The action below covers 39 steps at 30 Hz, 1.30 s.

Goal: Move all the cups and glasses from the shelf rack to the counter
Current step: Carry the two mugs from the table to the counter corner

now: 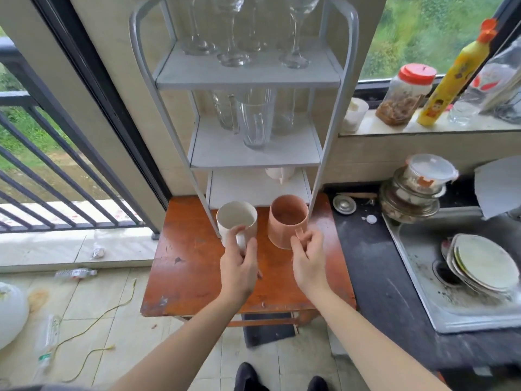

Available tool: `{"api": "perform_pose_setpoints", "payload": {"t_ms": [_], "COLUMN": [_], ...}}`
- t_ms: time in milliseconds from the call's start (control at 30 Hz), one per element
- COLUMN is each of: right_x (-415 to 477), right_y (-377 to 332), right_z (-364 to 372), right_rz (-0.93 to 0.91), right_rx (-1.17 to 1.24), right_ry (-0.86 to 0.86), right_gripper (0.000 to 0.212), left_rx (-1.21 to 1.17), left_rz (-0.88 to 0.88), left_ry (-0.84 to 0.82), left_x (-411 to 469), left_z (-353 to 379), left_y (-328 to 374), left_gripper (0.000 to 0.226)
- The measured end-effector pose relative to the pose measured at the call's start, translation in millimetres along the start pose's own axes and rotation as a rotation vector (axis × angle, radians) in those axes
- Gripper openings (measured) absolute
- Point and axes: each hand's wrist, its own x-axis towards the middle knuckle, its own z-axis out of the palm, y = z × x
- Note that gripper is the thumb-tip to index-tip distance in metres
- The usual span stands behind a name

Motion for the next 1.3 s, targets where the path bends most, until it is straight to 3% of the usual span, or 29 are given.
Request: {"api": "perform_pose_setpoints", "payload": {"t_ms": [100,267,533,600,733,900,1000,1200,1300], "right_x": [-25.5,-67.2,-133.6,-152.3,-202.6,-291.7,-341.7,-429.1,-465.7], "right_y": [16.3,51.5,57.2,49.9,46.4,68.2,80.0,105.5,123.0], "right_z": [-21.7,-78.2,-221.1,-259.1,-342.6,-453.7,-515.8,-612.7,-656.8], "right_rz": [0.061,0.211,0.277,0.259,0.222,0.233,0.252,0.291,0.315], "right_rx": [-0.040,-0.059,0.048,0.097,0.162,0.186,0.203,0.251,0.292], "right_ry": [0.085,0.294,0.758,0.881,1.066,1.170,1.270,1.467,1.552], "right_gripper": [0.018,0.015,0.010,0.018,0.022,0.035,0.027,0.044,0.040], "left_rx": [0.068,0.161,0.079,0.060,0.042,-0.015,-0.041,-0.028,-0.036], "left_rz": [-0.041,-0.021,0.201,0.262,0.352,0.403,0.424,0.490,0.514], "left_ry": [-0.040,-0.277,-0.601,-0.671,-0.798,-0.936,-1.031,-1.206,-1.284], "left_x": [-19.7,-46.9,-106.3,-131.6,-199.0,-310.5,-375.7,-492.1,-545.5], "left_z": [17.6,63.5,167.7,198.2,263.8,344.2,385.7,454.2,495.4], "left_y": [-18.5,-34.1,38.3,59.3,96.6,131.7,144.4,166.0,170.0], "left_gripper": [0.030,0.035,0.026,0.024,0.023,0.022,0.023,0.022,0.021]}}
